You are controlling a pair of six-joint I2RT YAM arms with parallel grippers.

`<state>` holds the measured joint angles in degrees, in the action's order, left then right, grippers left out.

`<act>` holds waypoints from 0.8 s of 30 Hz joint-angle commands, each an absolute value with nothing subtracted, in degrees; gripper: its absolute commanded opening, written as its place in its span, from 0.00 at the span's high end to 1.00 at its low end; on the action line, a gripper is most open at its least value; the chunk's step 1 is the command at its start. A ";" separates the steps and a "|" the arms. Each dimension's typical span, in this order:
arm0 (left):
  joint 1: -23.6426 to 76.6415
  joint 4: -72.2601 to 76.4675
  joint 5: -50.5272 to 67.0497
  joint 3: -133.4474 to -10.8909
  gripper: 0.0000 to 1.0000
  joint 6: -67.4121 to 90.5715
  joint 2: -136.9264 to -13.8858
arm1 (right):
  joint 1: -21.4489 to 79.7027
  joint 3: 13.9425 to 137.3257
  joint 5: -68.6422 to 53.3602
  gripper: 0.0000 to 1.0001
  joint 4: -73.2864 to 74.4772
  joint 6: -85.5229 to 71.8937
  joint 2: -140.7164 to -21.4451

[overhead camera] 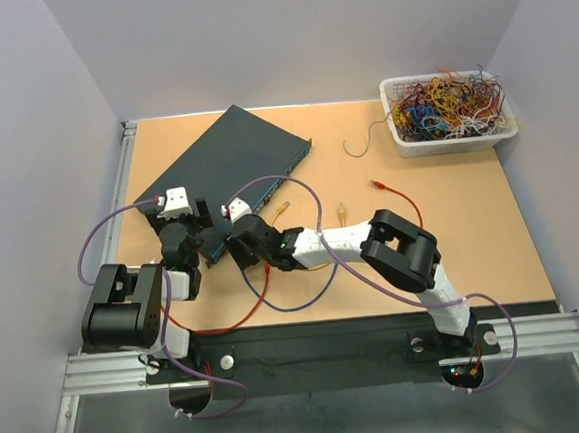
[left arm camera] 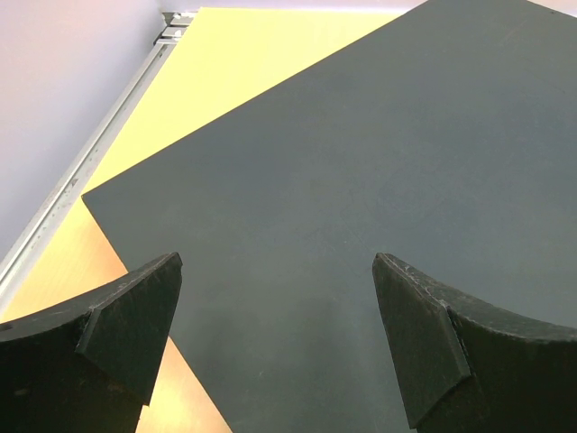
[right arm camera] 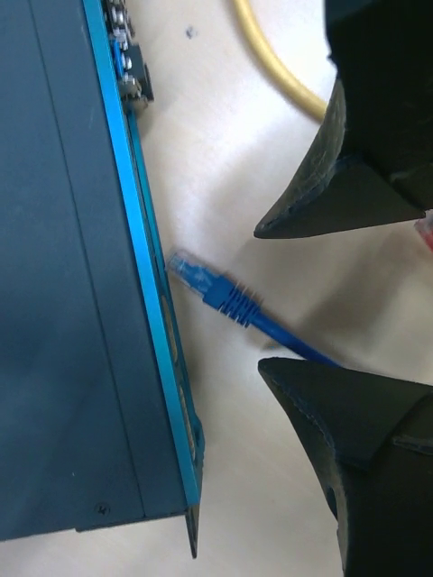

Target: Insert the plug into the switch port

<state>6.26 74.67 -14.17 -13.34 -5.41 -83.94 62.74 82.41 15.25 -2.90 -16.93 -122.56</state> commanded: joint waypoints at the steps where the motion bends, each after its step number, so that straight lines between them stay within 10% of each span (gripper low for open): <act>1: 5.98 90.44 -14.59 -13.01 0.01 -5.54 -83.58 | 64.60 85.43 15.47 0.44 -2.38 -17.75 -123.84; 15: 5.89 90.53 -14.59 -13.01 0.01 -5.54 -83.58 | 66.00 81.22 20.11 0.94 -0.79 -18.72 -121.21; 24: 5.80 90.44 -14.50 -13.01 0.01 -5.54 -83.58 | 65.92 67.78 21.97 1.00 -5.01 -12.57 -98.37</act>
<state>6.26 74.67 -14.15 -13.34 -5.41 -83.94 65.71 69.91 19.73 -0.23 -16.29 -108.86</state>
